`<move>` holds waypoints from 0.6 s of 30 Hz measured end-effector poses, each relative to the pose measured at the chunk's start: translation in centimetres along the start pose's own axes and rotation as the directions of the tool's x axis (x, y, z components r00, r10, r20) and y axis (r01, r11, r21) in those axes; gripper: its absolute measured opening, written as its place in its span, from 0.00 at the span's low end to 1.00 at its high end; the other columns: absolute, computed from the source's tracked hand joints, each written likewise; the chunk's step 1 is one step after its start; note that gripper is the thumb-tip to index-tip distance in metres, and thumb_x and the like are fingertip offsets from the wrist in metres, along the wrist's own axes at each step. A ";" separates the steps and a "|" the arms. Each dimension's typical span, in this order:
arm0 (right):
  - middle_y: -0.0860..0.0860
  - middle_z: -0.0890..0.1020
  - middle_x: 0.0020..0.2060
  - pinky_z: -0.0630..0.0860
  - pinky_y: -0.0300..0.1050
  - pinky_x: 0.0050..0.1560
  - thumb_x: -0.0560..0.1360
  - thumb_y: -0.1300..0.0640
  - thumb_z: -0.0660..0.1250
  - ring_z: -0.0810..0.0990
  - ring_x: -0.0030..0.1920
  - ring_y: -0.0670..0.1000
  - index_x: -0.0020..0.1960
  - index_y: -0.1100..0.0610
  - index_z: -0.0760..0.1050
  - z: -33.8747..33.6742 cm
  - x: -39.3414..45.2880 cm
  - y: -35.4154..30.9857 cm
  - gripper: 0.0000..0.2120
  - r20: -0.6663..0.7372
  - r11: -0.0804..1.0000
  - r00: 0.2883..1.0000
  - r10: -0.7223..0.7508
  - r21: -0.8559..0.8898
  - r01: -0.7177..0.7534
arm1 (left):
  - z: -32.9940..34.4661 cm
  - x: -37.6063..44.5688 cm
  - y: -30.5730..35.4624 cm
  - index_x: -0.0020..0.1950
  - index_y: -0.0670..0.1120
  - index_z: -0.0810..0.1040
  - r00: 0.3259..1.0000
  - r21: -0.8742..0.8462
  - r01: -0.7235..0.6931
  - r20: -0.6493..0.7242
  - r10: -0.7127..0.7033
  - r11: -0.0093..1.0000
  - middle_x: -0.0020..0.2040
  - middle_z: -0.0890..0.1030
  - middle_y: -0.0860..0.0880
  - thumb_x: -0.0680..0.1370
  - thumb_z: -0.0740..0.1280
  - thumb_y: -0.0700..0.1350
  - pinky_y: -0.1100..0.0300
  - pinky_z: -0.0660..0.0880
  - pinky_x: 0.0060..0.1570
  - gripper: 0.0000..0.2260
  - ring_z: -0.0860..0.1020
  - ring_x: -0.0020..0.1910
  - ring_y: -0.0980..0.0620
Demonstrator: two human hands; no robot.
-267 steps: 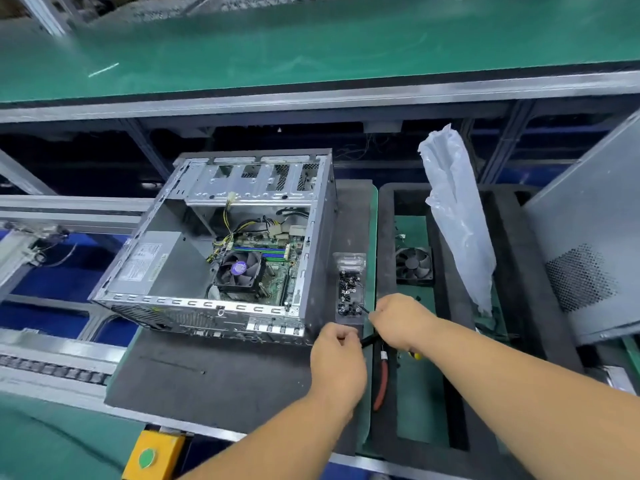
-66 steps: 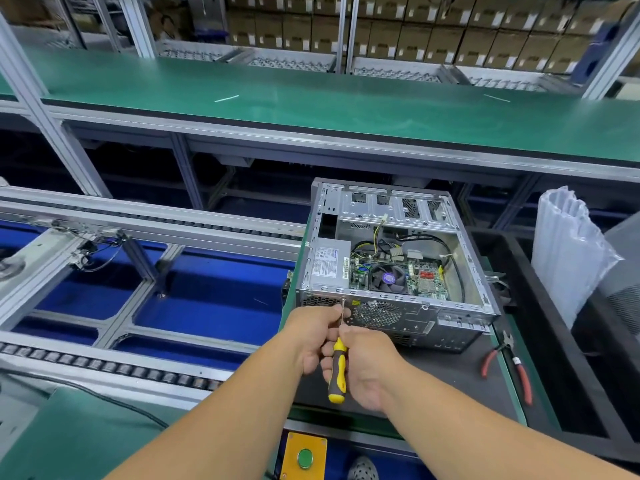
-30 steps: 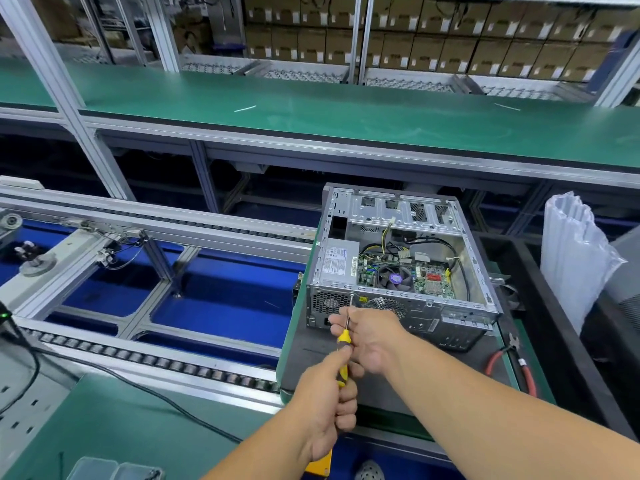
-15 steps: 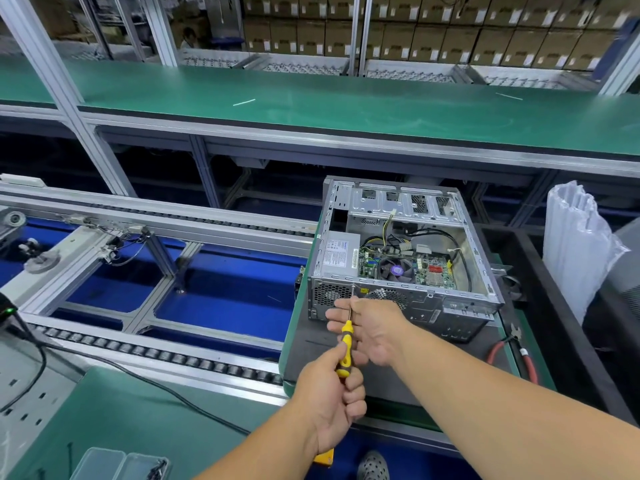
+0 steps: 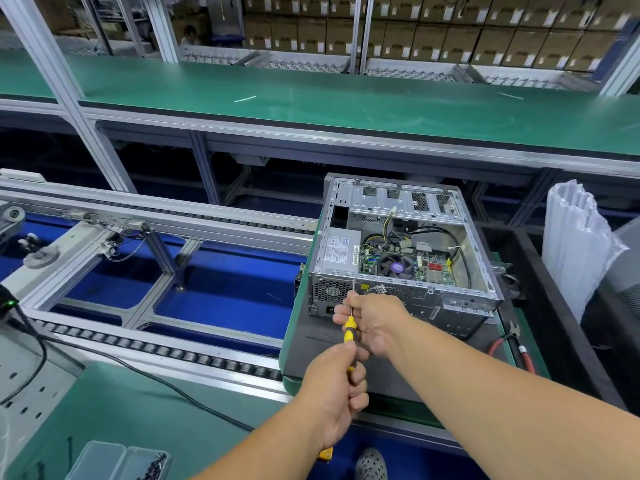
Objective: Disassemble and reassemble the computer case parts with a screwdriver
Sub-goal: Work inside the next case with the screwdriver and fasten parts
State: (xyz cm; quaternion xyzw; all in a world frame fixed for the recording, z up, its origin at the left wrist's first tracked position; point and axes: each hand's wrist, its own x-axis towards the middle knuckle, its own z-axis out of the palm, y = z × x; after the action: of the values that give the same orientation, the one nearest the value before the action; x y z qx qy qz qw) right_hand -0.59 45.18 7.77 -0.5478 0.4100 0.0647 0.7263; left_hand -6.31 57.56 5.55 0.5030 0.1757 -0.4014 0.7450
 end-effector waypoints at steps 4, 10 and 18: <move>0.52 0.87 0.33 0.76 0.44 0.35 0.87 0.54 0.60 0.86 0.31 0.50 0.51 0.59 0.77 0.3 -0.2 0.1 0.12 0.017 1.000 1.000 0.013 0.017 -0.013 | 0.3 0.1 -0.6 0.44 0.47 0.71 0.949 0.534 -0.182 -0.123 0.289 0.825 0.34 0.70 0.52 0.82 0.66 0.49 0.61 0.63 0.30 0.09 0.65 0.31 0.55; 0.50 0.86 0.32 0.77 0.40 0.28 0.87 0.54 0.59 0.85 0.30 0.48 0.52 0.59 0.76 0.2 -0.6 -0.6 0.11 0.027 0.997 0.999 0.047 0.057 -0.049 | 1.5 -0.3 1.0 0.41 0.45 0.76 0.970 -0.291 0.190 0.201 -0.134 0.938 0.30 0.60 0.50 0.83 0.62 0.56 0.61 0.53 0.25 0.17 0.53 0.28 0.53; 0.50 0.87 0.35 0.74 0.44 0.38 0.88 0.52 0.56 0.85 0.32 0.48 0.55 0.57 0.77 0.2 -0.7 -0.4 0.13 0.040 0.997 0.997 0.065 0.049 -0.067 | 1.6 1.0 -0.4 0.45 0.47 0.73 0.993 0.072 -0.069 -0.087 0.075 0.995 0.29 0.65 0.51 0.84 0.61 0.52 0.59 0.60 0.27 0.12 0.60 0.27 0.53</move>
State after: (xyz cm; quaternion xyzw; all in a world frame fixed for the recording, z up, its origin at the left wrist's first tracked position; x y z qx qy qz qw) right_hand -0.73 45.46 8.56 -0.5141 0.4153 0.0889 0.7452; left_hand -6.25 55.62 5.37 0.5519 0.1766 -0.3572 0.7325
